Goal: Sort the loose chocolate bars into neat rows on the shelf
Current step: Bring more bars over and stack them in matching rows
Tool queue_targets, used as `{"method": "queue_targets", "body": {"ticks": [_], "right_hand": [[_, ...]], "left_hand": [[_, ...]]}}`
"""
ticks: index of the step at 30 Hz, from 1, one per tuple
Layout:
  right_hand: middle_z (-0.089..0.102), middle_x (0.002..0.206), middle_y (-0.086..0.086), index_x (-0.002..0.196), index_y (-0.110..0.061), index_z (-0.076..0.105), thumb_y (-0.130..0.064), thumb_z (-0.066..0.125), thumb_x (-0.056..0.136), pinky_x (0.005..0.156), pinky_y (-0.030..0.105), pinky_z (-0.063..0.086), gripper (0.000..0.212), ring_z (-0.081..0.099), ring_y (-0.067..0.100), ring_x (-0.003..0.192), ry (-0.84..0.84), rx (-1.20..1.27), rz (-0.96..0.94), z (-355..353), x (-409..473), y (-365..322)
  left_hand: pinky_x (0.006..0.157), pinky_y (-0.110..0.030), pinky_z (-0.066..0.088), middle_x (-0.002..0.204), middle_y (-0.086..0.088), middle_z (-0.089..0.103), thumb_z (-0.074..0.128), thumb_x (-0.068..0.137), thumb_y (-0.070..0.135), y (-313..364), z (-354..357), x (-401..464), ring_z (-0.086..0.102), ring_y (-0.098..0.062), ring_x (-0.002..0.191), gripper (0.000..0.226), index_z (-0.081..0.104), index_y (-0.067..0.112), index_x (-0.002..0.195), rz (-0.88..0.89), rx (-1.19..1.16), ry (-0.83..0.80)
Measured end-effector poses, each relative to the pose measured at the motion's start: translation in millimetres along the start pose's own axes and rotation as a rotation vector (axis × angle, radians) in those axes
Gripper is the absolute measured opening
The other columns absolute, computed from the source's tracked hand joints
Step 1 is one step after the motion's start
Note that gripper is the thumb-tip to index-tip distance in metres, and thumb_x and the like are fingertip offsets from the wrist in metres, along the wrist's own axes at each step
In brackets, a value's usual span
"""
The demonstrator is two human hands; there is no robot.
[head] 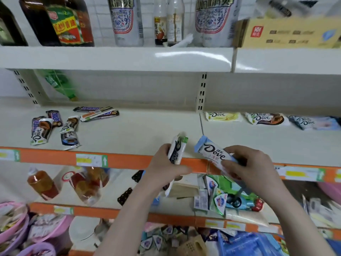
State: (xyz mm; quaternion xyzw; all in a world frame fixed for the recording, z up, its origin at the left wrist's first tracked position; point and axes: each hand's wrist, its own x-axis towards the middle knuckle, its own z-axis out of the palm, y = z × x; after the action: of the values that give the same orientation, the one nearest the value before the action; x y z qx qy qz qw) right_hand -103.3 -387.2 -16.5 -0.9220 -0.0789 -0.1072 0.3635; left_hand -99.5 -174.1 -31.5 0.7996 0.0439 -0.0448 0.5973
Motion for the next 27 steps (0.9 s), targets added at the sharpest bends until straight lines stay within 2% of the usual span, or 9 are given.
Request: {"method": "queue_targets", "body": {"ticks": [3,7,9,11,14,17,20,24,27], "right_hand": [[0.064,0.067,-0.018,0.085,-0.034,0.066,-0.014,0.068,0.074,0.053,0.015,0.04,0.023,0.059,-0.001,0.064,0.016,0.003,-0.003,-24,-4,24],[0.07,0.074,-0.007,0.089,-0.03,0.067,-0.013,0.067,0.075,0.053,0.016,0.041,0.022,0.06,0.005,0.064,0.029,-0.014,0.0,-69,1,76],[0.069,0.076,-0.008,0.091,-0.029,0.068,-0.014,0.068,0.076,0.056,0.022,0.042,0.022,0.061,0.011,0.068,0.041,-0.039,-0.008,-99,4,111],[0.064,0.07,-0.015,0.09,-0.03,0.068,-0.015,0.069,0.075,0.054,0.015,0.039,0.021,0.058,0.005,0.064,0.041,-0.05,-0.027,-133,9,150],[0.059,0.063,-0.018,0.091,-0.031,0.067,-0.016,0.07,0.075,0.054,0.013,0.039,0.022,0.053,-0.004,0.057,0.013,-0.076,-0.041,-187,20,209],[0.066,0.075,-0.01,0.099,-0.026,0.067,-0.019,0.069,0.077,0.053,0.013,0.038,0.024,0.052,-0.003,0.058,-0.078,-0.114,-0.075,-231,32,256],[0.067,0.084,-0.011,0.104,-0.028,0.066,-0.023,0.07,0.077,0.059,0.007,0.039,0.028,0.054,-0.006,0.062,-0.139,-0.137,-0.12,-260,47,287],[0.051,0.06,-0.022,0.098,-0.023,0.069,-0.02,0.072,0.074,0.057,0.002,0.036,0.025,0.051,-0.016,0.057,-0.186,-0.134,-0.192,-280,64,309],[0.054,0.061,-0.02,0.093,-0.027,0.069,-0.019,0.073,0.073,0.056,0.002,0.036,0.022,0.051,-0.015,0.058,-0.23,-0.089,-0.197,-289,76,322]], "left_hand": [[0.042,-0.016,0.04,0.072,0.001,0.053,0.066,0.07,0.008,11,34,6,0.051,-0.008,0.052,0.031,0.056,0.024,0.096,0.019,-0.06,0.06],[0.043,-0.019,0.043,0.067,-0.001,0.06,0.059,0.078,0.002,36,99,25,0.055,-0.004,0.045,0.024,0.059,0.02,0.094,0.059,-0.152,0.106],[0.048,-0.022,0.045,0.071,-0.002,0.062,0.061,0.079,0.003,49,143,36,0.06,-0.008,0.051,0.022,0.058,0.02,0.093,0.1,-0.16,0.093],[0.05,-0.023,0.045,0.072,0.0,0.062,0.065,0.079,0.008,64,191,46,0.06,-0.011,0.056,0.022,0.057,0.02,0.095,0.149,-0.117,0.099],[0.047,-0.02,0.043,0.071,0.003,0.064,0.07,0.076,0.012,89,264,57,0.056,-0.01,0.057,0.022,0.057,0.022,0.092,0.181,-0.105,0.092],[0.048,-0.02,0.044,0.074,0.002,0.066,0.075,0.073,0.016,112,323,64,0.055,-0.013,0.061,0.024,0.058,0.021,0.088,0.161,-0.1,0.038],[0.049,-0.017,0.046,0.075,0.003,0.069,0.081,0.067,0.022,131,363,71,0.059,-0.01,0.06,0.034,0.06,0.02,0.094,0.129,-0.069,-0.027],[0.048,-0.017,0.046,0.062,0.005,0.061,0.081,0.067,0.02,143,394,79,0.057,-0.005,0.051,0.031,0.061,0.017,0.091,0.097,-0.049,-0.061],[0.049,-0.018,0.047,0.057,0.006,0.061,0.079,0.07,0.016,146,407,86,0.056,-0.005,0.048,0.027,0.062,0.016,0.091,0.074,-0.053,-0.064]]}}
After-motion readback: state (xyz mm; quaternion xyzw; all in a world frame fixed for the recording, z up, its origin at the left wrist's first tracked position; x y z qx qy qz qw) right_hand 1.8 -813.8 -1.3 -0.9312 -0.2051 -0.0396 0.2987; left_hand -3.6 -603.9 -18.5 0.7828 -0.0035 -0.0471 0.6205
